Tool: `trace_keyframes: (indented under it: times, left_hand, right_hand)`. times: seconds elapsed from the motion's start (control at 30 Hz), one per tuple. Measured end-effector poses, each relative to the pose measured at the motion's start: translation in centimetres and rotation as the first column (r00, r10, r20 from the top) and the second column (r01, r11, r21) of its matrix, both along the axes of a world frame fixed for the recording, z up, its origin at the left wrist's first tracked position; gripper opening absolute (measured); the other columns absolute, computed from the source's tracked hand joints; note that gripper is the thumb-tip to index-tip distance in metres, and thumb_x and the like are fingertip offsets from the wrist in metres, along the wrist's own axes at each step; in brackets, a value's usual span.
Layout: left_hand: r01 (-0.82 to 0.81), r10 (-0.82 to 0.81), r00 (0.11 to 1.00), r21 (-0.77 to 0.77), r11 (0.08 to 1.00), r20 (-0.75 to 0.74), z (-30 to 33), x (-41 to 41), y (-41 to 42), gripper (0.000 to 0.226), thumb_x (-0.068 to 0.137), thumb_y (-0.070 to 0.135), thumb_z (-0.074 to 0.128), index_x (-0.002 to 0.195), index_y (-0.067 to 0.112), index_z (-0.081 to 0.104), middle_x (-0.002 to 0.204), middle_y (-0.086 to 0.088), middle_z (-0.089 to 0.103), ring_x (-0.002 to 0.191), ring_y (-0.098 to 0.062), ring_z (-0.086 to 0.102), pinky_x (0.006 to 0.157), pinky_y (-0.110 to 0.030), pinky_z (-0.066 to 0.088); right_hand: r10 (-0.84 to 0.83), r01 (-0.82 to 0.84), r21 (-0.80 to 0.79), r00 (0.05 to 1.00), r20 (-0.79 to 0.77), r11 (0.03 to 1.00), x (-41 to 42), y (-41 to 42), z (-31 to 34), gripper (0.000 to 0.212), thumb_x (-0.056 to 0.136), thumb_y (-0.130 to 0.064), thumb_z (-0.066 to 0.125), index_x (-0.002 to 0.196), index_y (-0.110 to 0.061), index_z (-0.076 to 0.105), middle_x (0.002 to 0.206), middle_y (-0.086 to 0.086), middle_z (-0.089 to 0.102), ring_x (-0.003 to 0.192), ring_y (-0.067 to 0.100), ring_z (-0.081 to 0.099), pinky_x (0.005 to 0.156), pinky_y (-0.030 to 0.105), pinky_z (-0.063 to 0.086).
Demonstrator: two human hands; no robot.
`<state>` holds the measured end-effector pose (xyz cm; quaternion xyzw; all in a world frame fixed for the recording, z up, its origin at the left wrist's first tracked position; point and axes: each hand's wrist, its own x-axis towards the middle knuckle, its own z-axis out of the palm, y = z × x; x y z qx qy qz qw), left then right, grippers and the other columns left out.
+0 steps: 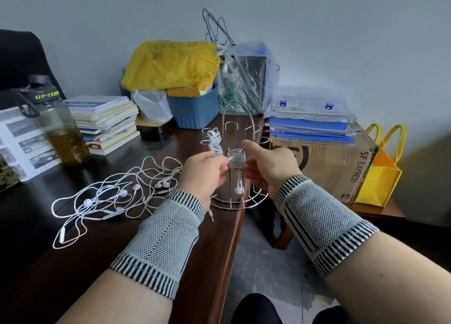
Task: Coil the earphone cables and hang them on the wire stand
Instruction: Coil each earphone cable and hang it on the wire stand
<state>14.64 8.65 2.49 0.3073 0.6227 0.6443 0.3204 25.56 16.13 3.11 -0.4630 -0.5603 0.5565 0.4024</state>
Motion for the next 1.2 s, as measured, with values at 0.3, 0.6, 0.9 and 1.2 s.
trace_keyframes:
  times: [0.3, 0.6, 0.9, 1.2]
  left_hand:
    - [0.027, -0.050, 0.986, -0.144, 0.989, -0.162, 0.9, -0.5, -0.2, 0.023, 0.086, 0.017, 0.064, 0.063, 0.017, 0.066, 0.083, -0.010, 0.069, 0.094, -0.029, 0.071, 0.084, -0.043, 0.058]
    - [0.035, -0.007, 0.994, -0.252, 0.967, 0.111, 1.3, 0.4, -0.5, 0.051, 0.093, 0.053, 0.055, 0.100, 0.003, 0.066, 0.089, -0.010, 0.075, 0.080, -0.021, 0.073, 0.071, -0.036, 0.058]
    - [0.102, -0.030, 0.950, -0.217, 0.971, 0.311, 1.8, 1.4, 0.5, 0.052, 0.081, 0.052, 0.072, 0.108, 0.007, 0.070, 0.090, -0.007, 0.077, 0.070, -0.016, 0.074, 0.050, -0.024, 0.055]
    - [0.014, 0.023, 0.919, -0.091, 0.996, 0.393, 1.9, 1.7, 1.3, 0.023, 0.089, 0.027, 0.069, 0.102, 0.008, 0.072, 0.084, -0.007, 0.077, 0.061, -0.012, 0.072, 0.050, -0.022, 0.054]
  right_hand:
    - [-0.116, 0.114, -0.039, 0.990, -0.078, 0.993, -0.8, -0.3, -0.6, 0.042, 0.072, -0.044, 0.075, 0.070, -0.003, 0.066, 0.060, 0.008, 0.069, 0.062, 0.026, 0.072, 0.069, 0.048, 0.060]
    - [-0.137, 0.123, -0.100, 0.978, -0.155, 0.987, -0.8, -0.3, -0.6, 0.040, 0.071, -0.039, 0.079, 0.075, -0.002, 0.067, 0.060, 0.008, 0.069, 0.066, 0.029, 0.072, 0.068, 0.048, 0.060]
    - [-0.149, 0.140, -0.078, 0.981, -0.124, 0.987, -1.3, 0.1, -0.8, 0.061, 0.049, -0.055, 0.075, 0.076, -0.001, 0.070, 0.075, 0.014, 0.073, 0.071, 0.031, 0.072, 0.072, 0.052, 0.059]
    - [-0.132, 0.131, -0.020, 0.980, -0.150, 0.991, -2.1, 0.9, -0.9, 0.030, 0.056, -0.040, 0.079, 0.054, -0.011, 0.069, 0.064, 0.005, 0.072, 0.070, 0.028, 0.072, 0.075, 0.050, 0.058]
